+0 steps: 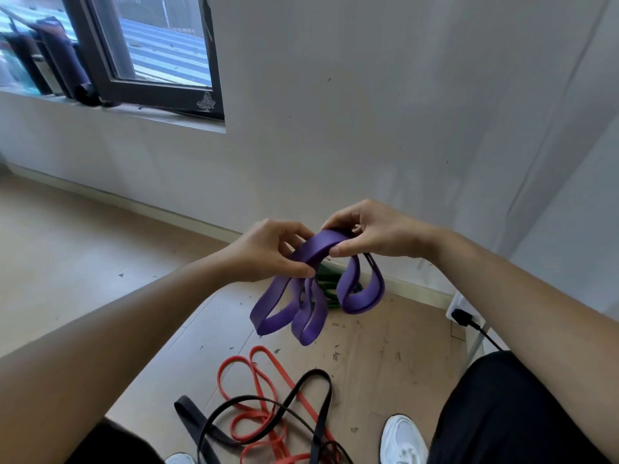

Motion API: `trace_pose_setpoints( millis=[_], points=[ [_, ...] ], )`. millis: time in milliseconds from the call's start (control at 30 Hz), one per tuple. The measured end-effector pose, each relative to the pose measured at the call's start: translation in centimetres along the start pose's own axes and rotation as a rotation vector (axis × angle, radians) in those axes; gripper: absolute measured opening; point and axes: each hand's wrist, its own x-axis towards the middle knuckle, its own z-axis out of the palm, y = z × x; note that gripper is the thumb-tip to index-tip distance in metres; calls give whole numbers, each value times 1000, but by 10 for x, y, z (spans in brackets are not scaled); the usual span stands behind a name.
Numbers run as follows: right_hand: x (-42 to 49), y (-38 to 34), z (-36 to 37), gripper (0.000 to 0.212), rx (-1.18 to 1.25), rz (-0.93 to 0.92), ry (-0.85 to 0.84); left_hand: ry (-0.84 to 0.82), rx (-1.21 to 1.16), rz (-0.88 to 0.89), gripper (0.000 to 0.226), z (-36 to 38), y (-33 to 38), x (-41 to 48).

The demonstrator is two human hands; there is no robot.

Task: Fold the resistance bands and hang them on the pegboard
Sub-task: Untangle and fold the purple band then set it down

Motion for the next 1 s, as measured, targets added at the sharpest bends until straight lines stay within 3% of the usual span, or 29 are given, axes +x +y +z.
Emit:
trace_pose_setpoints(
  millis=[367, 533, 667, 1000],
  points=[
    [-5, 0, -4, 27, 158, -33, 24, -55, 23, 49, 34, 14, 3, 0],
    [-11, 2, -16, 24, 121, -8, 17, -97, 73, 21, 32, 1, 2, -1],
    [-13, 7, -19, 24, 101, 25, 17, -27, 12, -27, 42, -16, 2, -5],
    [-5, 4, -1, 30, 232, -22, 128, 66, -48, 18, 41, 18, 0, -6]
  ],
)
